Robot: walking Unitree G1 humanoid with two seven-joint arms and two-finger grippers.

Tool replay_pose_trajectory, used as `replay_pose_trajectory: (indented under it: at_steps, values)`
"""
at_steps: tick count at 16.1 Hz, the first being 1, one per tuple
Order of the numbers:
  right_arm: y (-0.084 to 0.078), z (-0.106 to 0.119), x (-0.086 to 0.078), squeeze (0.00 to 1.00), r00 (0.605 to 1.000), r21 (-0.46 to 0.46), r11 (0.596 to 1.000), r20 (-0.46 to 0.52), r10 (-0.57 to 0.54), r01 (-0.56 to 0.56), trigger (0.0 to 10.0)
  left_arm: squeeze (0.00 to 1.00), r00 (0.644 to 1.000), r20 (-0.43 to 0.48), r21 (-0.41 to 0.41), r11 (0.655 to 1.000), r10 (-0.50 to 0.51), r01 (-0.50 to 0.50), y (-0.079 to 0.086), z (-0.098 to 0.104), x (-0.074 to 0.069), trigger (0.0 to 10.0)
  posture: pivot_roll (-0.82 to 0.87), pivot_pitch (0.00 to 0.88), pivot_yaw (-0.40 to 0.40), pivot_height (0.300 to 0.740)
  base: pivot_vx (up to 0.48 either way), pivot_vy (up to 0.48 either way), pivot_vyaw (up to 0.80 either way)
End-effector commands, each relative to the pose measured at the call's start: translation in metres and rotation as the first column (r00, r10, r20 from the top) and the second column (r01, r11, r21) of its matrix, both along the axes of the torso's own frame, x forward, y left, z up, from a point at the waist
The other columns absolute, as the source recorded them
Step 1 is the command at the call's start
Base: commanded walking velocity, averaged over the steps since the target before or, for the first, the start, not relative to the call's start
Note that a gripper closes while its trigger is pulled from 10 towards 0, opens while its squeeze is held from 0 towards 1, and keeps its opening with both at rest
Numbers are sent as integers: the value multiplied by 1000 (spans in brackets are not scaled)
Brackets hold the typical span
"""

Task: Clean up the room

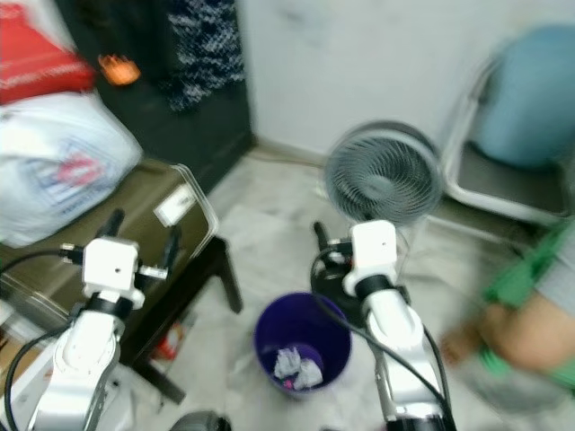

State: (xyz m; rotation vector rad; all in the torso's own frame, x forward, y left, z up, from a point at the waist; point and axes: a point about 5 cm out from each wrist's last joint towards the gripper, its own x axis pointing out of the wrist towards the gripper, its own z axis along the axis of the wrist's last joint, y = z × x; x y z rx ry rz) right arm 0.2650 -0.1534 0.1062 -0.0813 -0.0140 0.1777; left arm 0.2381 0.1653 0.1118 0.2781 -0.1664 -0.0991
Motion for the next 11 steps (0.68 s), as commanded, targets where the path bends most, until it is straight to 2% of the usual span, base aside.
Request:
replay_pose_trajectory:
  at_steps: [1,5,7,11]
  values:
    - [7,3,2,0,1000,15,1000,10,24,-24,10000,0,999,12,24,999,46,-46,7,3,4,10000,-122,0,12,740,0,0,800]
    - [9,4,2,0,1000,25,999,12,26,-27,10000,0,997,9,29,997,74,-74,10,2,5,10000,-131,0,16,740,0,0,800]
    - [7,4,1,0,1000,25,999,12,22,-22,10000,0,999,-11,-14,999,35,-35,7,-1,3,10000,-135,0,16,740,0,0,800]
    - [7,5,1,0,1000,23,999,12,25,-25,10000,0,1000,-15,-40,999,15,-16,6,-1,3,10000,-139,0,14,740,0,0,800]
